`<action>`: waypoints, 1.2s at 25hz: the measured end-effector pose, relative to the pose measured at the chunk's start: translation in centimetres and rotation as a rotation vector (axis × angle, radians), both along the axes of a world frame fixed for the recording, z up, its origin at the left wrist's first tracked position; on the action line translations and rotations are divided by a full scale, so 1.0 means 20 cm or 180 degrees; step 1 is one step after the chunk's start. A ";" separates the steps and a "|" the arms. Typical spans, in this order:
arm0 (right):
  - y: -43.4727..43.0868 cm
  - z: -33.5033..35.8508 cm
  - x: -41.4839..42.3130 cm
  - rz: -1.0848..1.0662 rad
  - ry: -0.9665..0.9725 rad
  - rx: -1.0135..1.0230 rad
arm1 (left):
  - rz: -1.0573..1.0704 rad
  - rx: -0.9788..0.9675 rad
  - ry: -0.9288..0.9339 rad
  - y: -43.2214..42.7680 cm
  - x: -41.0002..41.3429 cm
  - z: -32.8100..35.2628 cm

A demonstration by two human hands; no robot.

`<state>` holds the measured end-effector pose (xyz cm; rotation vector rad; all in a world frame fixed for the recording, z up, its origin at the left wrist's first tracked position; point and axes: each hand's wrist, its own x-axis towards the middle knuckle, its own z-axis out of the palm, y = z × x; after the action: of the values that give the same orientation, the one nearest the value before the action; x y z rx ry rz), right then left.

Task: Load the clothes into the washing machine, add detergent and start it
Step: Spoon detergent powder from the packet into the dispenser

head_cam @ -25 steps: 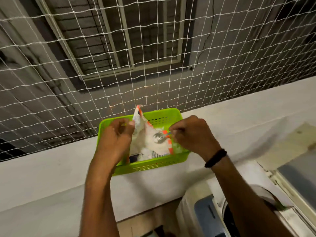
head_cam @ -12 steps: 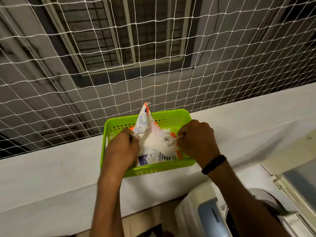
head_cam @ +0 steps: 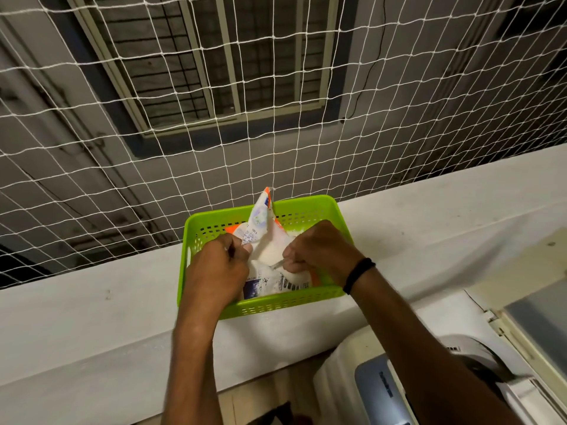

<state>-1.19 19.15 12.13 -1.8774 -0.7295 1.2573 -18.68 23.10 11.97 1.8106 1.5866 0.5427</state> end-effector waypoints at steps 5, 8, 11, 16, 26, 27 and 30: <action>-0.02 0.01 0.01 -0.0323 0.0001 0.0193 | 0.0173 -0.0026 0.0120 -0.03 -0.02 0.02; -0.07 0.02 0.05 -0.0283 -0.0656 0.0358 | 0.0273 -0.0029 0.0164 -0.04 -0.02 0.04; -0.12 0.03 0.07 -0.0438 -0.0533 0.0722 | 0.0346 -0.0034 0.0200 -0.04 -0.01 0.05; -0.18 0.07 0.08 -0.0684 -0.0265 0.0885 | 0.0210 -0.0017 0.0107 -0.05 0.01 0.06; -0.29 0.14 0.16 -0.0813 0.0584 0.1254 | 0.0477 0.0683 -0.2016 -0.07 0.09 0.14; -0.30 0.15 0.17 -0.0845 0.0689 0.1280 | 0.0601 0.0797 -0.2265 -0.08 0.11 0.15; -0.33 0.15 0.20 -0.0854 0.0913 0.1393 | 0.0888 0.1057 -0.2876 -0.09 0.18 0.19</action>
<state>2.88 12.49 15.08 -1.3542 -0.5258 1.0633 -15.01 21.33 15.85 1.2284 1.1272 1.5647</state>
